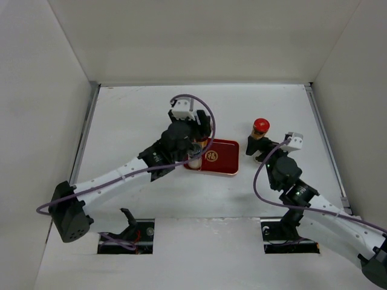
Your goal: Organize the condiment bottles
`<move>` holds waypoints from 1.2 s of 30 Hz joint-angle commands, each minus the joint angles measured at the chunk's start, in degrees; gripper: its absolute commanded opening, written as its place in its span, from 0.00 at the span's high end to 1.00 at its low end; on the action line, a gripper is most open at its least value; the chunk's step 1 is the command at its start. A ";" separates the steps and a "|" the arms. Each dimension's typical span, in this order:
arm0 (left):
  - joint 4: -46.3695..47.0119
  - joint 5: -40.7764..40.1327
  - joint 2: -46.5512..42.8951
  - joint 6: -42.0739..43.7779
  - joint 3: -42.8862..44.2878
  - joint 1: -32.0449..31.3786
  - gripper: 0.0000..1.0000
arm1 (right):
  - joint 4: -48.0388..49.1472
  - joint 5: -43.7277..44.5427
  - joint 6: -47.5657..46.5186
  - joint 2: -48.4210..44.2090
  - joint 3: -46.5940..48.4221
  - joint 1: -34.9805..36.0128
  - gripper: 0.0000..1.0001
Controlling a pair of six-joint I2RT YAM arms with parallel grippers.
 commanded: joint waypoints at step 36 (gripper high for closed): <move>25.55 -9.13 25.88 3.54 -8.17 -14.14 0.44 | -5.80 2.29 5.34 -1.57 0.79 -6.66 0.00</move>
